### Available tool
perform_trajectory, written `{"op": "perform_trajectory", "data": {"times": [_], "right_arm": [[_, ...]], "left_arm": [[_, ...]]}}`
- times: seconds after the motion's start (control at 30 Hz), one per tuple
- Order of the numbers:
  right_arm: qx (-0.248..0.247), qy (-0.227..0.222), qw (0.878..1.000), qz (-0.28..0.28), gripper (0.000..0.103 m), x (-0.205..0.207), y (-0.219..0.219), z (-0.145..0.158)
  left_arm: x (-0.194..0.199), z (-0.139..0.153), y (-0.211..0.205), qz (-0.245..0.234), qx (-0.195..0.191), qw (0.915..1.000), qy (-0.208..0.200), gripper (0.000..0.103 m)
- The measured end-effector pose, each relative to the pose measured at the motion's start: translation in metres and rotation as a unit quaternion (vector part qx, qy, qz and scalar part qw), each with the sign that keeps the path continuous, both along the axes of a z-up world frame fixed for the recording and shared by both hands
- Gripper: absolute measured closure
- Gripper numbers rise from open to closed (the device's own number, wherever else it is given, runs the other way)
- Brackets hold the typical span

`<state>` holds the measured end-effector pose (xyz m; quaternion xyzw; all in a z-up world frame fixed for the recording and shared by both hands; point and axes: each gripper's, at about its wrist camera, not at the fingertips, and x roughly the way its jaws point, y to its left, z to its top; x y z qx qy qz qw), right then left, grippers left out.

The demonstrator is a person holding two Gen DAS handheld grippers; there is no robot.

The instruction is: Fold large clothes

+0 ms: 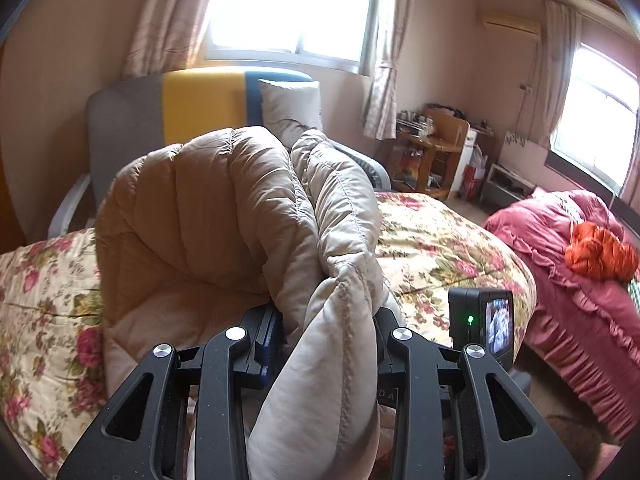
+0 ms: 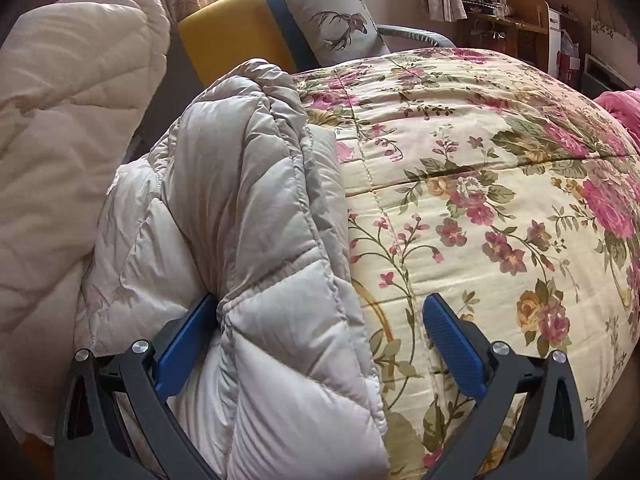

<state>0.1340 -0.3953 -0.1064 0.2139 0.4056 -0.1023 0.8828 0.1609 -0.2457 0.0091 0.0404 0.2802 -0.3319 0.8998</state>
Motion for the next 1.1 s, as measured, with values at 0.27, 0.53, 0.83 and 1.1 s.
{"op": "perform_trajectory", "data": {"times": [0.27,0.53,0.83,1.1], "right_arm": [[-0.013,-0.06,0.997,-0.051,0.002,-0.022,-0.046,0.046],[0.007,-0.135,0.99,0.03,0.002,-0.009,-0.032,0.148],[-0.053,0.004,0.989,0.141,0.002,0.085,0.025,0.121],[0.023,-0.01,0.997,0.07,0.002,0.056,-0.022,0.059]], "left_arm": [[-0.005,-0.036,-0.013,-0.048,0.002,0.9986,-0.023,0.059],[-0.017,-0.051,-0.032,-0.068,0.029,0.9959,-0.053,0.054],[-0.022,-0.054,-0.029,-0.097,0.034,0.992,-0.073,0.053],[-0.014,-0.018,0.045,-0.139,-0.102,0.985,0.008,0.03]]}}
